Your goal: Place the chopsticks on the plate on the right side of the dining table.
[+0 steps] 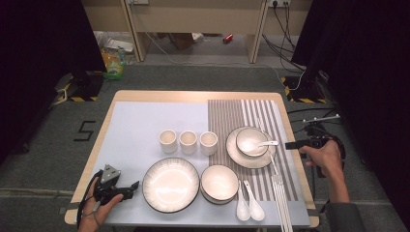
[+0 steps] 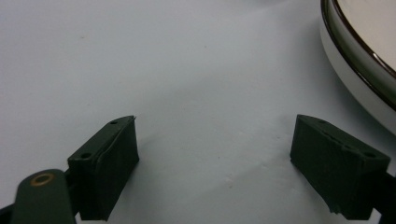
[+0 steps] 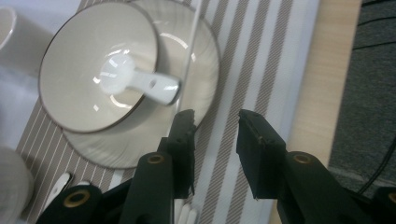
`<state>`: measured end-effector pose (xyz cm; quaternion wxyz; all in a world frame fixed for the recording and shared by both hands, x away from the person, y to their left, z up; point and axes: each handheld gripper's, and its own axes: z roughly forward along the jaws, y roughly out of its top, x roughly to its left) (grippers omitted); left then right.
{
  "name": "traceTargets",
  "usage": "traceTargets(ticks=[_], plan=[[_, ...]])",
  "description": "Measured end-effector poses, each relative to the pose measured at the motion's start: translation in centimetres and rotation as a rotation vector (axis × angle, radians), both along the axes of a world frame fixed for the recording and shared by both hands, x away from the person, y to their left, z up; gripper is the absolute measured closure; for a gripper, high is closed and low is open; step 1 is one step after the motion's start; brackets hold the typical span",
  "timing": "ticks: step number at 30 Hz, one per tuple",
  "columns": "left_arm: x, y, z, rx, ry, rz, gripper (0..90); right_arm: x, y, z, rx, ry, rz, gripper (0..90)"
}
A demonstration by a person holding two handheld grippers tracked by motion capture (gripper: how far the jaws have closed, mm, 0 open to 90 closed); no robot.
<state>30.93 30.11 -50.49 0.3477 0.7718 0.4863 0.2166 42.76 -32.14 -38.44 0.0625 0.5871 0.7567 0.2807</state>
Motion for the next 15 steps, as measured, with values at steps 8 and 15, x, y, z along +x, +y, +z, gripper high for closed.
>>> traceTargets(ticks=[8,15], plan=[[0.0,0.0,0.0,-0.001,0.0,0.0,14.0,-2.5,2.7,-1.6,-0.062,0.014,0.092,65.6],[0.0,0.0,0.0,-0.002,0.001,-0.001,14.0,-2.4,4.2,-3.1,-0.087,0.041,0.13,67.0]])
